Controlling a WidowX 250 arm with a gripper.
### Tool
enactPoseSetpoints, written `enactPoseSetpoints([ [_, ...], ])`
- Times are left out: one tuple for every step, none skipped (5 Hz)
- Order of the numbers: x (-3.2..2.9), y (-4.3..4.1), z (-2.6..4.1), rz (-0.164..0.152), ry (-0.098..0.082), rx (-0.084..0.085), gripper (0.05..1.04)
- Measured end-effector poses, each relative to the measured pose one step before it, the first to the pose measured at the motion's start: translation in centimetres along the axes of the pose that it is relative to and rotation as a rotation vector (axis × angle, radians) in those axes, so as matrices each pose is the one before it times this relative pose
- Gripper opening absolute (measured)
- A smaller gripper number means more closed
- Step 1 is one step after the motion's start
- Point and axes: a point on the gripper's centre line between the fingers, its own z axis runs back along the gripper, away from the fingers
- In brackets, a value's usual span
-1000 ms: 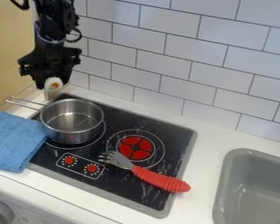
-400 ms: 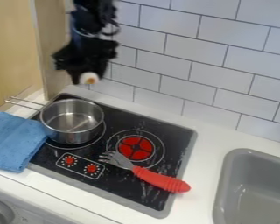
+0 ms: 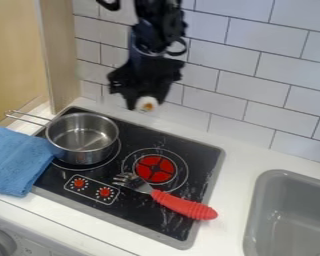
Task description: Move the black and white object to the right stove
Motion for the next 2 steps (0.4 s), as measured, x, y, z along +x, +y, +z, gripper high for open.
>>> enactPoseSetpoints([
  [-1.919, -1.396, -0.778, -0.0518, 0.0290, -0.0045, 0.597],
  [-1.457, -0.338, -1.811, -0.0168, 0.0446, 0.0225, 0.597],
])
